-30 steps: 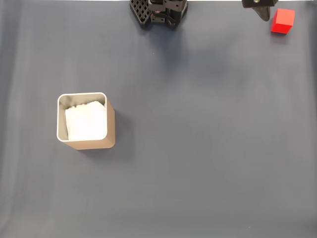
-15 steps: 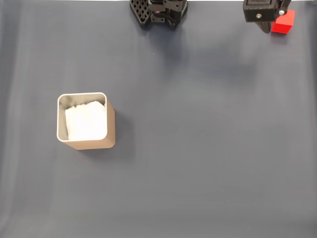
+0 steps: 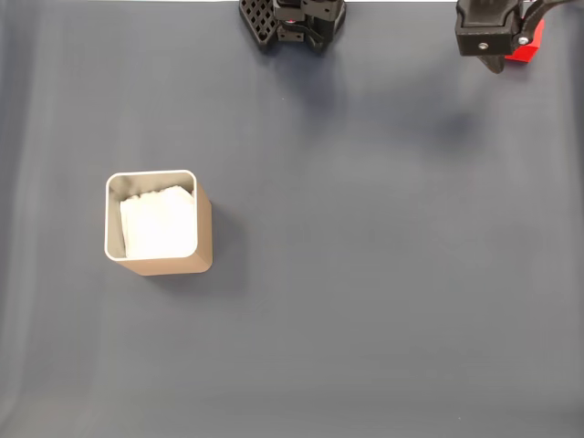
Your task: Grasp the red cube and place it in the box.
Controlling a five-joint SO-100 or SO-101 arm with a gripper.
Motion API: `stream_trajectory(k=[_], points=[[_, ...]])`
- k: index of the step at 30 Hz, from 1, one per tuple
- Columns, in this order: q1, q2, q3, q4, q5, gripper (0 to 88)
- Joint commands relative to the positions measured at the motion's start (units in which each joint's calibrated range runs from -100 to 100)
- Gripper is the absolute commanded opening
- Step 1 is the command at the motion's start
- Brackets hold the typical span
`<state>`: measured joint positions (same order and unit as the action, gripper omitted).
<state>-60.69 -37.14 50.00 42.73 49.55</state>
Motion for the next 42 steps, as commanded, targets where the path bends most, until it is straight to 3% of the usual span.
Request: stream_trajectory(k=[1, 42], points=[[-1.04, 1.53, -1.05, -2.72, -0.34, 43.7], [-3.1, 15.72, -5.24, -13.55, -1.95, 45.1]])
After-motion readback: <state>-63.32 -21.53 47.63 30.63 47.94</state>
